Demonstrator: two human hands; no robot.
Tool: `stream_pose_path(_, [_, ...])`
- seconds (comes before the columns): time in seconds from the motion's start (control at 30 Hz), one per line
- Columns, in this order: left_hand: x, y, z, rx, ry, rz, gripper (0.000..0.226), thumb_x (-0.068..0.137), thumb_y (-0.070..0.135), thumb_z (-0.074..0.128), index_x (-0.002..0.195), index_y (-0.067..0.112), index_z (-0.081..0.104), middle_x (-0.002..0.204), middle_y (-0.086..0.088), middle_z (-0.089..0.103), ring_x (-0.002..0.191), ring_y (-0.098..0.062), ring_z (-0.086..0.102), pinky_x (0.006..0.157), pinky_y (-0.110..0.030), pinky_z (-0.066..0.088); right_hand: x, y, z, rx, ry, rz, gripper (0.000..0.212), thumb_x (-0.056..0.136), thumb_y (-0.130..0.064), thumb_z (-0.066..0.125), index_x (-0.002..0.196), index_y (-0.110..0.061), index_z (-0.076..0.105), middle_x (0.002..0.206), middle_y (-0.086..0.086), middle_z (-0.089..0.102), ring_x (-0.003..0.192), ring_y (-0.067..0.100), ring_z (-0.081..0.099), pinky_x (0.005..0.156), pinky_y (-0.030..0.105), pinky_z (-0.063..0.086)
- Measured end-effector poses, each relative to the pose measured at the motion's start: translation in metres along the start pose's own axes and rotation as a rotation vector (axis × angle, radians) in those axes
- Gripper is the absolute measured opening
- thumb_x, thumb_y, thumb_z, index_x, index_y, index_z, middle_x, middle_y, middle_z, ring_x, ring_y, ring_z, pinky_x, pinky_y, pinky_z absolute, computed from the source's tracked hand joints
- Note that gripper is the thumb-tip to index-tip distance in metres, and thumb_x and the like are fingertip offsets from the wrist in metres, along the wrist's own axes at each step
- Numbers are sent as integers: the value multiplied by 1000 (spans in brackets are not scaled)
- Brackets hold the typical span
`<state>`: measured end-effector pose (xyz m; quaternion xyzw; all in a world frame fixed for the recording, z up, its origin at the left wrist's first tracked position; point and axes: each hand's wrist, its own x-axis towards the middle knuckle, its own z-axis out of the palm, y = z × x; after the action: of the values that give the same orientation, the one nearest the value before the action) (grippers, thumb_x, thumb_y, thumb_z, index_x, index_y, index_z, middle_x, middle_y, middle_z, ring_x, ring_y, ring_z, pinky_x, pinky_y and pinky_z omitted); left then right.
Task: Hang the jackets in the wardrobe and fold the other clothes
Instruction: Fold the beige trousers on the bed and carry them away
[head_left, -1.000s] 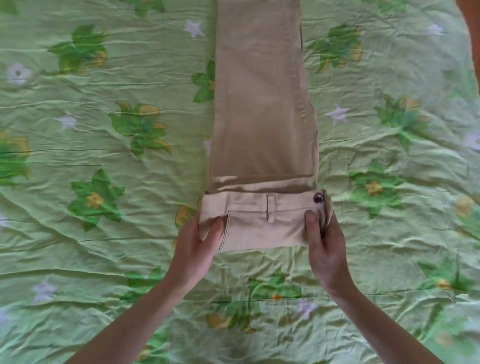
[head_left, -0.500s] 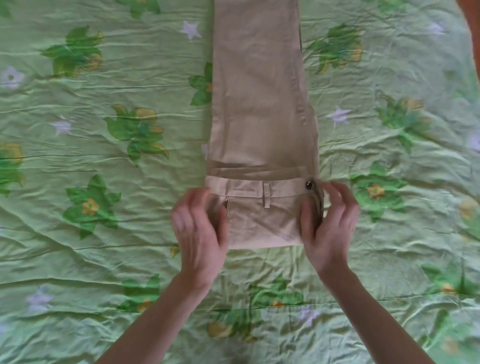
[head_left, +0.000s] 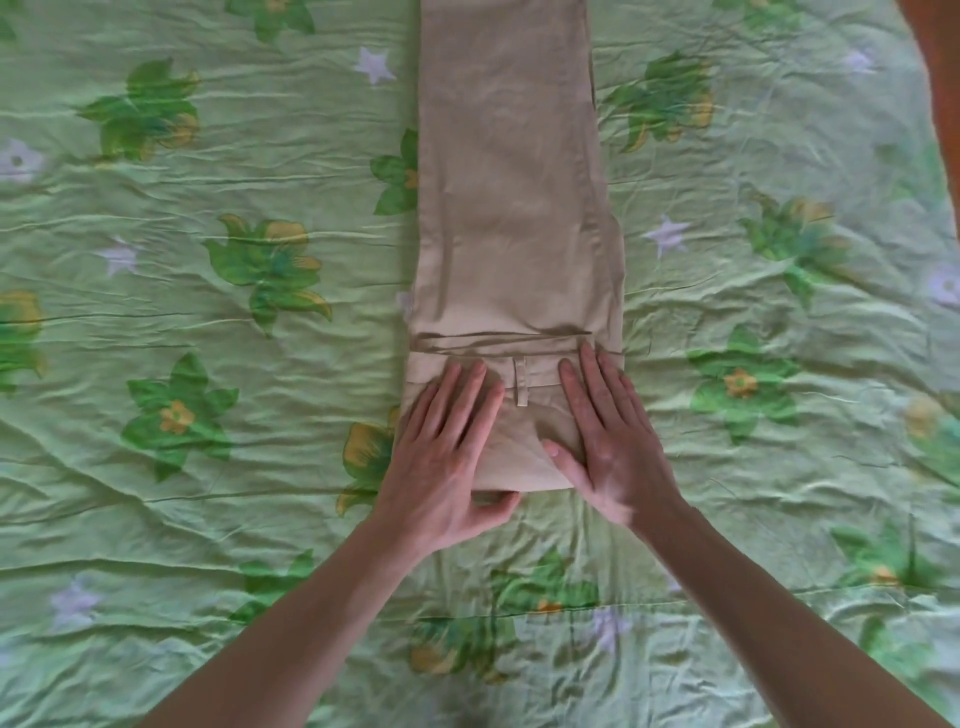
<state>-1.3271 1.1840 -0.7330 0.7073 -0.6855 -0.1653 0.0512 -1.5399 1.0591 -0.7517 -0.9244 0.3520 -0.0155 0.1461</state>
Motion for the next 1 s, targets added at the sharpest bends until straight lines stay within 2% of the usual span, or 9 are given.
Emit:
stream_pose_path(0.13, [0, 0, -5, 61, -105, -13, 129, 72, 56, 78, 168, 10, 4, 175, -15, -4, 162, -34, -4, 129, -55, 16, -2, -1, -7, -51, -40, -14, 88, 104, -67, 29, 166, -8, 8, 174, 13, -4, 161, 30, -1, 128, 54, 18])
stream_pose_path(0.3, [4, 11, -7, 128, -101, -90, 130, 62, 27, 92, 167, 10, 16, 175, -16, 8, 161, -37, 9, 129, -55, 15, -8, -7, -18, -239, -10, -101, 98, 100, -76, 27, 164, -3, 14, 173, 17, 4, 161, 32, 3, 129, 55, 9])
stream_pose_path(0.4, [0, 21, -11, 151, -116, -135, 123, 71, 28, 84, 168, 14, 9, 175, -14, -1, 162, -35, 0, 129, -55, 10, -20, -9, -22, -252, -88, -197, 102, 97, -76, 39, 165, -4, 12, 172, 21, 2, 160, 35, 2, 129, 55, 12])
stream_pose_path(0.47, [-2, 25, -17, 142, -125, -150, 115, 80, 25, 76, 168, 16, 3, 175, -11, -8, 162, -32, -6, 130, -54, 6, -25, -10, -26, -266, -121, -215, 102, 94, -65, 53, 164, -4, 14, 172, 23, 3, 160, 36, 2, 128, 55, 17])
stream_pose_path(0.6, [-2, 30, -41, 98, -222, -155, 102, 93, 25, 63, 166, 18, -8, 175, -8, -15, 162, -29, -10, 131, -49, 3, -30, -22, -32, -230, -23, -145, 85, 87, -24, 74, 159, -1, 35, 163, 25, 34, 154, 37, 29, 125, 52, 30])
stream_pose_path(0.67, [-4, 35, -54, 67, -255, -163, 99, 95, 25, 62, 166, 20, -7, 175, -6, -13, 162, -28, -7, 132, -47, 3, -35, -30, -36, -187, 46, -119, 79, 81, -15, 80, 152, -1, 48, 154, 23, 50, 146, 36, 45, 121, 50, 37])
stream_pose_path(0.8, [-27, 47, -76, 12, -355, -155, 90, 98, 24, 60, 167, 24, 1, 176, -1, -8, 162, -26, 1, 132, -45, 6, -56, -44, -54, -129, 51, -163, 77, 68, -20, 87, 140, -6, 62, 138, 15, 66, 130, 30, 63, 112, 43, 46])
stream_pose_path(0.9, [-59, 58, -87, -29, -470, -137, 85, 100, 21, 55, 167, 24, 3, 176, 1, -3, 162, -25, 4, 132, -46, 7, -84, -57, -74, -89, -9, -229, 72, 67, -27, 88, 133, -10, 66, 129, 7, 72, 117, 23, 70, 105, 36, 50])
stream_pose_path(1.0, [-93, 69, -98, -157, -588, -115, 78, 102, 15, 47, 168, 24, 7, 176, 4, 4, 161, -20, 8, 132, -42, 5, -120, -70, -92, 0, -107, -292, 57, 76, -37, 72, 130, -19, 66, 118, -5, 75, 104, 13, 72, 97, 31, 59])
